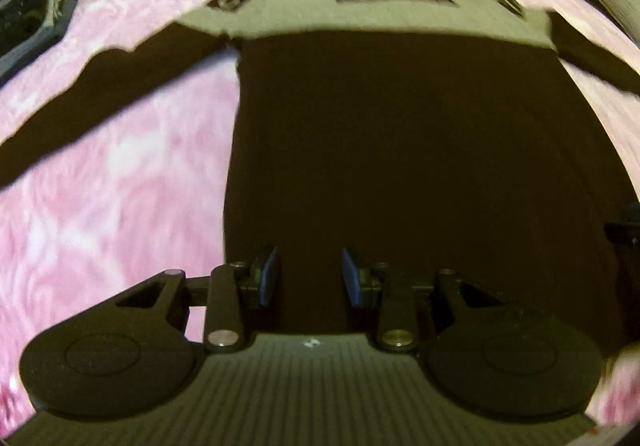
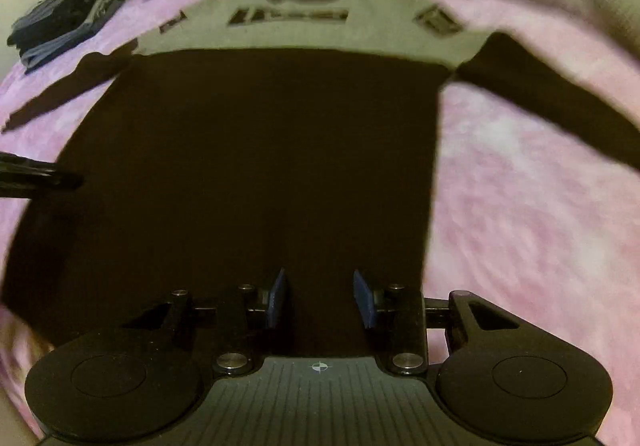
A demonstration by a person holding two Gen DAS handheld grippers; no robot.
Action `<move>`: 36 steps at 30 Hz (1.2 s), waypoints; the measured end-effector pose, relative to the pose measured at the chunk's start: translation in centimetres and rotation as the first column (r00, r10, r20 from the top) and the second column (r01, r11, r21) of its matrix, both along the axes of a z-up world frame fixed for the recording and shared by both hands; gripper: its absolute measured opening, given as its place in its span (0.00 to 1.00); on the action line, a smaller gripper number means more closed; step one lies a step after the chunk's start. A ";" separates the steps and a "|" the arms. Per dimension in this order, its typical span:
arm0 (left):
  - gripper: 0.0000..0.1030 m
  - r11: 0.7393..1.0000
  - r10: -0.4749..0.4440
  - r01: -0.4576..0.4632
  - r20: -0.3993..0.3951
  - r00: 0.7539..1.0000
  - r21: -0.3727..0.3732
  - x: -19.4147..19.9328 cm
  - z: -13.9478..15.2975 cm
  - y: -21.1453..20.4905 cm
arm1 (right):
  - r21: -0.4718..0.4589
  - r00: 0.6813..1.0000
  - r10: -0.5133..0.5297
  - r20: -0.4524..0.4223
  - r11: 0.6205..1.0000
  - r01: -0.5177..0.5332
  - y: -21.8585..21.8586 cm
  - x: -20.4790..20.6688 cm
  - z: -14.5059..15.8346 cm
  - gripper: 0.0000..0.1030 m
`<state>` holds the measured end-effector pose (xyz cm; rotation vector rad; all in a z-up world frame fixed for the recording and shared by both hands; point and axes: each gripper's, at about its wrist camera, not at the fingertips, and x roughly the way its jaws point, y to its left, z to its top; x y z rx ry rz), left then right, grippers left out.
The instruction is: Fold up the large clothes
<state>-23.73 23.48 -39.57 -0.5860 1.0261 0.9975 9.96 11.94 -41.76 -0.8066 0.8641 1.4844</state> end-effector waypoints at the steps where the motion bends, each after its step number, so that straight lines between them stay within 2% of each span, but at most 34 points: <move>1: 0.29 1.000 -0.004 0.004 0.004 1.000 -0.016 -1.2 0.0 -1.4 | -0.037 1.000 -0.015 0.022 0.999 0.015 -1.8 -0.5 -0.2 0.34; 5: 0.30 0.997 0.011 -0.009 0.024 1.000 -0.080 -5.4 0.4 -6.0 | -0.069 0.993 -0.093 0.075 0.993 0.099 -7.9 -1.9 0.3 0.34; 7: 0.30 0.987 0.025 -0.025 -0.003 1.000 -0.156 -6.6 0.5 -7.3 | -0.146 0.986 -0.137 0.096 0.978 0.150 -9.5 -2.7 0.3 0.37; 9: 0.28 0.978 0.041 -0.045 -0.026 0.999 -0.204 -7.4 1.0 -8.1 | -0.256 0.977 -0.204 0.065 0.943 0.214 -10.4 -2.8 -0.1 0.38; 11: 0.25 0.967 0.049 -0.062 -0.059 0.997 -0.246 -7.8 2.3 -8.7 | -0.293 0.970 -0.235 0.062 0.925 0.242 -11.1 -3.2 1.0 0.38; 13: 0.26 0.974 0.043 -0.051 -0.040 0.998 -0.219 -7.8 5.1 -9.2 | -0.310 0.966 -0.258 0.013 0.917 0.249 -11.5 -3.4 3.0 0.38; 15: 0.28 0.983 0.031 -0.035 -0.024 0.999 -0.178 -7.5 8.4 -9.4 | -0.283 0.959 -0.279 -0.042 0.924 0.256 -11.8 -3.5 5.7 0.42; 17: 0.33 0.992 0.029 -0.027 0.015 0.999 -0.121 -7.1 12.1 -9.6 | -0.247 0.952 -0.296 -0.083 0.931 0.268 -11.6 -3.7 8.7 0.48; 20: 0.41 0.999 0.033 -0.031 0.063 0.997 -0.040 -6.2 17.5 -9.9 | -0.168 0.942 -0.297 -0.156 0.948 0.271 -10.6 -4.1 13.3 0.51; 22: 0.51 0.999 0.041 -0.042 0.099 0.994 0.014 -5.9 20.8 -11.1 | -0.114 0.943 -0.278 -0.181 0.959 0.261 -9.9 -4.6 16.2 0.53; 25: 0.59 0.996 0.030 -0.039 0.118 0.993 0.080 -5.1 24.7 -14.2 | -0.041 0.955 -0.234 -0.183 0.972 0.230 -10.7 -5.1 20.1 0.57; 29: 0.63 0.993 0.028 -0.042 0.125 0.992 0.110 -3.9 27.6 -18.8 | 0.019 0.968 -0.183 -0.173 0.982 0.189 -13.8 -5.3 23.9 0.62; 36: 0.63 0.994 0.039 -0.048 0.093 0.995 0.096 -3.3 29.8 -26.2 | 0.023 0.967 -0.165 -0.194 0.985 0.173 -20.2 -5.5 27.1 0.64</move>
